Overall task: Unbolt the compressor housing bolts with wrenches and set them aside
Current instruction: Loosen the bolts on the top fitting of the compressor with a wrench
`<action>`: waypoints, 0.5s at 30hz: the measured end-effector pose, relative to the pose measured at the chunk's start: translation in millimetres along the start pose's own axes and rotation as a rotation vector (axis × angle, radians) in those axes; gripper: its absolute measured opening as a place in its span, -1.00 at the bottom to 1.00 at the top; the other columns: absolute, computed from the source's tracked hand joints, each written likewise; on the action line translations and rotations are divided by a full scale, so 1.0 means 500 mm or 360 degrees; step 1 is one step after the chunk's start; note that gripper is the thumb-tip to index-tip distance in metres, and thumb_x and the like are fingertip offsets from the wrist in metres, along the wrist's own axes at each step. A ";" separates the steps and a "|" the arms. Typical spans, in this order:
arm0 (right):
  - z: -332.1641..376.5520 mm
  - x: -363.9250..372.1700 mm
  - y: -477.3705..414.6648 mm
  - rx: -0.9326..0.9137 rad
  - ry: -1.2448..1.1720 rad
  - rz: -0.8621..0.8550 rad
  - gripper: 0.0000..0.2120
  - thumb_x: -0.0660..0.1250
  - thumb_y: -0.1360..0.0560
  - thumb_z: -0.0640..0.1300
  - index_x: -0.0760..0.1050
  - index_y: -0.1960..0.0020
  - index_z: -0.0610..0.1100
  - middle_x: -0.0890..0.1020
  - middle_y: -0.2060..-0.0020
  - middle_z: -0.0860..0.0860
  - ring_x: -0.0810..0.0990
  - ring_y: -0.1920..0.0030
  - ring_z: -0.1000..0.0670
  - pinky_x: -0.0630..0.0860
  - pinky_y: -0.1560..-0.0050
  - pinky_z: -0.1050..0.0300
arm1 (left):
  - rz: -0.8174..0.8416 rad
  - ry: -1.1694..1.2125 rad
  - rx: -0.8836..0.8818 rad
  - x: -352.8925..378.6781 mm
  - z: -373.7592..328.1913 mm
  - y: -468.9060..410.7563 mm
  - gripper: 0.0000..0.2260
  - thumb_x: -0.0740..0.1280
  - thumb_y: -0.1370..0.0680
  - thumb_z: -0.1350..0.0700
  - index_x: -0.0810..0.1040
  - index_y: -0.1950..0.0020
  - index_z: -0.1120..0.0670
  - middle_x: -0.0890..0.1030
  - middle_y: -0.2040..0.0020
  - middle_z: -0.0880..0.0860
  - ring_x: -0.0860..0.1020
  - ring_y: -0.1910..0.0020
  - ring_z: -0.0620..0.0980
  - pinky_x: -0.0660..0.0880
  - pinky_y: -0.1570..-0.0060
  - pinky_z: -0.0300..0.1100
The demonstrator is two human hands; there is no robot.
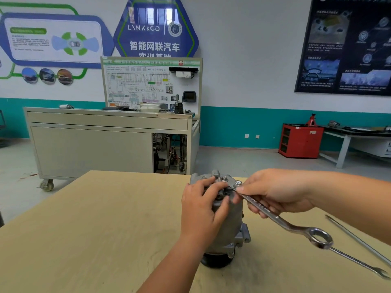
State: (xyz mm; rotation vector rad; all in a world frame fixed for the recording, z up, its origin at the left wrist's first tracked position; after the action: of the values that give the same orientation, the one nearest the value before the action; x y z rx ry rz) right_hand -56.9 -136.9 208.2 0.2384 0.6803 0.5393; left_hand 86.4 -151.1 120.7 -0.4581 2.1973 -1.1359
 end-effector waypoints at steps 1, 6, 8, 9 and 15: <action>0.002 -0.009 0.002 0.0031 0.0161 0.0011 -0.71 0.10 -0.63 -0.03 0.53 0.03 -0.16 0.52 0.53 0.05 0.49 0.53 0.12 0.38 0.54 0.34 | 0.0000 0.0004 -0.0001 0.000 0.000 0.000 -0.64 0.20 -0.49 -0.09 0.66 -0.09 0.05 0.61 -0.10 0.05 0.54 -0.05 0.06 0.44 -0.05 0.01; 0.025 -0.090 -0.008 0.0158 0.1251 -0.0127 -0.62 0.11 -0.57 0.19 0.56 0.10 -0.04 0.54 0.38 0.08 0.52 0.36 0.12 0.44 0.24 0.26 | 0.0048 0.0026 -0.0016 0.001 -0.001 0.001 -0.64 0.18 -0.49 -0.10 0.65 -0.09 0.04 0.60 -0.11 0.04 0.53 -0.07 0.06 0.42 -0.10 0.02; 0.022 -0.106 -0.027 0.0070 0.1650 -0.0324 -0.60 0.03 -0.57 0.22 0.52 0.03 -0.02 0.52 0.19 0.05 0.50 0.15 0.08 0.41 0.04 0.16 | 0.0049 0.0027 -0.0014 0.000 -0.001 0.002 -0.64 0.18 -0.49 -0.10 0.65 -0.08 0.04 0.60 -0.11 0.04 0.53 -0.07 0.05 0.42 -0.09 0.03; 0.017 -0.108 -0.037 -0.0006 0.1735 -0.0416 -0.60 0.01 -0.58 0.21 0.48 -0.02 -0.03 0.49 0.12 0.03 0.47 0.06 0.03 0.39 -0.06 0.09 | 0.0041 0.0021 -0.0006 -0.001 -0.001 0.002 -0.65 0.19 -0.49 -0.09 0.65 -0.08 0.04 0.60 -0.10 0.04 0.53 -0.06 0.06 0.43 -0.08 0.04; 0.002 -0.130 -0.045 -0.0225 0.1581 -0.0470 -0.72 0.06 -0.60 0.14 0.41 0.06 -0.02 0.45 0.19 0.06 0.42 0.16 0.06 0.36 0.08 0.15 | 0.0137 0.0022 -0.0083 -0.003 0.002 0.001 -0.47 0.15 -0.48 -0.20 0.49 -0.34 0.05 0.58 -0.12 0.00 0.47 -0.04 0.01 0.38 -0.13 -0.03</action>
State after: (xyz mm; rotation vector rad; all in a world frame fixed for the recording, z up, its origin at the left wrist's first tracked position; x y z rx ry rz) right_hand -89.4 -191.3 235.2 -0.2951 1.6024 0.3964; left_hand 88.2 -150.5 120.6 -0.3751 2.2407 -1.0411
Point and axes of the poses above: each hand's wrist, its own y-axis away from the middle knuckle, its own x-axis out of the palm, z = x × y, the point moved 3 cm from there along -y, towards the middle knuckle
